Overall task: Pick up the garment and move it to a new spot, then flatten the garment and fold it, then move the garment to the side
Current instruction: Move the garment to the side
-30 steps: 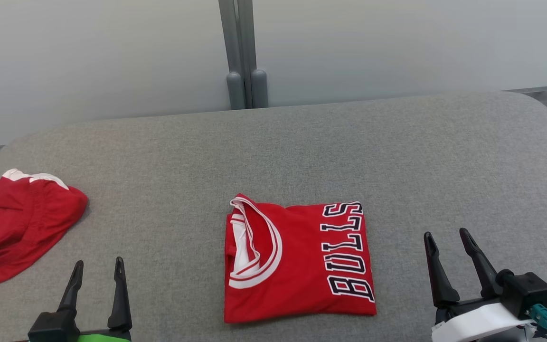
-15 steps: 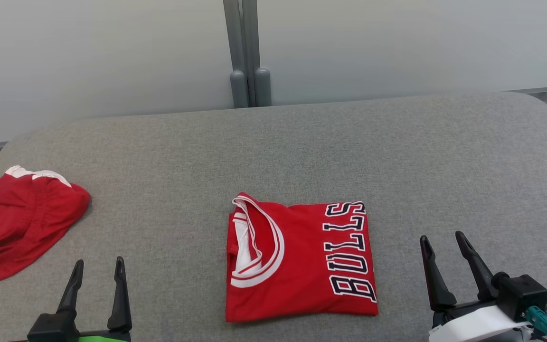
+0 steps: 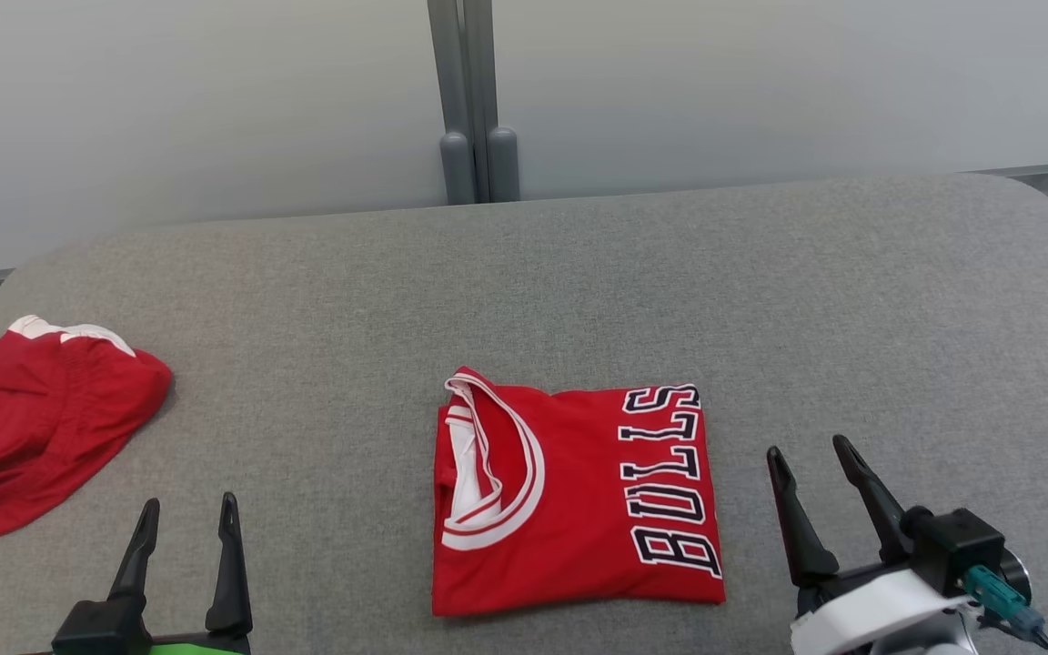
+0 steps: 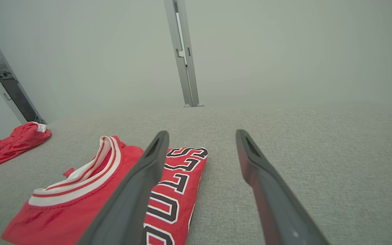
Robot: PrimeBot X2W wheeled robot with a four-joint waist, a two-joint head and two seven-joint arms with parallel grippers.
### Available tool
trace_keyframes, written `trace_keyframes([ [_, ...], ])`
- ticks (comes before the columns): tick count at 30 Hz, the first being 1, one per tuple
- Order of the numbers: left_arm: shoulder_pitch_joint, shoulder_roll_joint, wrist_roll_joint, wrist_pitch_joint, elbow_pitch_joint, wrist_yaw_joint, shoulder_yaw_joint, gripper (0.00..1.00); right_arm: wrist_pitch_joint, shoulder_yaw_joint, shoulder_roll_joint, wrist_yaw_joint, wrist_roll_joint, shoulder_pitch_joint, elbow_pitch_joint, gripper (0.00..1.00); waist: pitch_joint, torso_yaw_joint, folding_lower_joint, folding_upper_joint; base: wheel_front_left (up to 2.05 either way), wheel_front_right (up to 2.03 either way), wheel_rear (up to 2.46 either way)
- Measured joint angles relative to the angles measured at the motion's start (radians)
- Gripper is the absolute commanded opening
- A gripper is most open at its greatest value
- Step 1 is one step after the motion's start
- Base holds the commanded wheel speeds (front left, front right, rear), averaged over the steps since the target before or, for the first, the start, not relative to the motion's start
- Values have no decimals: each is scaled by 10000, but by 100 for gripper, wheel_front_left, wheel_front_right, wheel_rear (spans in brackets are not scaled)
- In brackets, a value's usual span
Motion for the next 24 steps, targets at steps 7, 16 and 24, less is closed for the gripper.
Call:
trace_keyframes([
  [7, -66, -4, 0, 0, 102, -2, -105, 100, 374, 690, -59, 0, -25, -1466, 1273, 100, 106, 170, 0, 0, 0, 0, 0],
  [16, -295, -10, 2, 0, 201, -10, -290, 100, 984, 805, -27, 0, -54, -2796, 3381, 100, 429, 626, 0, 0, 0, 0, 0],
  [24, -663, -17, -54, 0, 288, -10, -504, 100, 826, 514, 213, 0, 4, -3314, 5125, 100, 968, 1028, 0, 0, 0, 0, 0],
])
